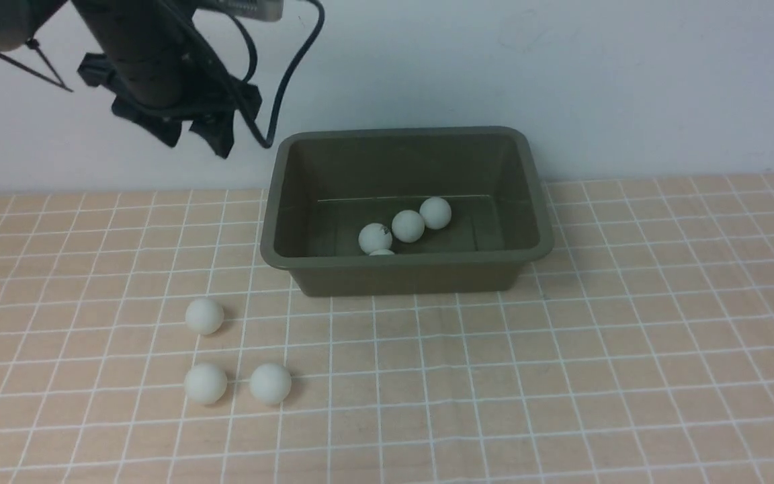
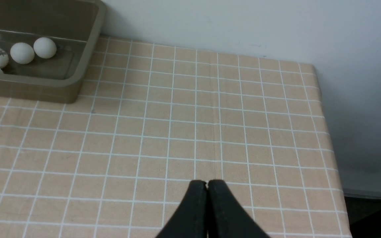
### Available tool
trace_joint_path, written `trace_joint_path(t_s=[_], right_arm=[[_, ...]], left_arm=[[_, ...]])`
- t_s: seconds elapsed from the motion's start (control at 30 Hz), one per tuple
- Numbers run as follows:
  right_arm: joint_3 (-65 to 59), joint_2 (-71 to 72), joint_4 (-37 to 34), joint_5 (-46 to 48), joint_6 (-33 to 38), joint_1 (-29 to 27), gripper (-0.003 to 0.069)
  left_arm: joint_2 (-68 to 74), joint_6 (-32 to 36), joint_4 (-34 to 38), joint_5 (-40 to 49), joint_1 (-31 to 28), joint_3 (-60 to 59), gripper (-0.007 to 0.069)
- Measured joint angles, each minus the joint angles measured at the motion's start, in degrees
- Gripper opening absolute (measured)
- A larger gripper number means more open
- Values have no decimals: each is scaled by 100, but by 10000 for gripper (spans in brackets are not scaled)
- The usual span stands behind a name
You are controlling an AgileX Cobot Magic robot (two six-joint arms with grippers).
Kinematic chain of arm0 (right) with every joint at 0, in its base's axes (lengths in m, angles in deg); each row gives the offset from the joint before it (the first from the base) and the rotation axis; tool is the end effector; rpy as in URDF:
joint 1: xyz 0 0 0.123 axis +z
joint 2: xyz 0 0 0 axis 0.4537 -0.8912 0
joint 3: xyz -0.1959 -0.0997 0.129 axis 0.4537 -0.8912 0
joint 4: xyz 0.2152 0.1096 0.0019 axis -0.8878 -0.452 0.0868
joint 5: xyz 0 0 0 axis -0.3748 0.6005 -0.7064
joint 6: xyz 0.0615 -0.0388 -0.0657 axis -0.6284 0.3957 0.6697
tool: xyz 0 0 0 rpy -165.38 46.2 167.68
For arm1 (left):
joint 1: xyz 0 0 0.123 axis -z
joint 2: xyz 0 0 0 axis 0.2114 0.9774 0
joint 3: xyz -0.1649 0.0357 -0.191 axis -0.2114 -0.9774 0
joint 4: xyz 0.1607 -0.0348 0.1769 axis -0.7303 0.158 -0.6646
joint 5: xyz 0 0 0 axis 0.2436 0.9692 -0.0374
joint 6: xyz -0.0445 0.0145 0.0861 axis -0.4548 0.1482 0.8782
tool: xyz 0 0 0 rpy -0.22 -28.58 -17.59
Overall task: Put the table tennis balls into the box on the light coffee tablecloth.
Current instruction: 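Reach for and grasp a ping pong ball on the table beside the basket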
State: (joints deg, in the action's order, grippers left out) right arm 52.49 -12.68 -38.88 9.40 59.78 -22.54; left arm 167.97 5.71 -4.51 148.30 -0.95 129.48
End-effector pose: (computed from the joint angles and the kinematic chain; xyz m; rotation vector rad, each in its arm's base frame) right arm 0.0749 -0.0044 0.3924 -0.0917 2.2395 -0.1056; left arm 0.3929 -0.0755 0.2900 0.3152 2.7441 -0.0045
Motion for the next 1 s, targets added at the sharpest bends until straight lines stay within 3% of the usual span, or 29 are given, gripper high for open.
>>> trace_joint_path(t_s=[0.33,1.0], right_arm=[[0,0,-45,0,0,0,-18],[0,0,-149,11,0,0,-18]], left_arm=[[149,0,-44,-181,1,-1554,365],[824,102,-336,-775,-1,-1614,365]])
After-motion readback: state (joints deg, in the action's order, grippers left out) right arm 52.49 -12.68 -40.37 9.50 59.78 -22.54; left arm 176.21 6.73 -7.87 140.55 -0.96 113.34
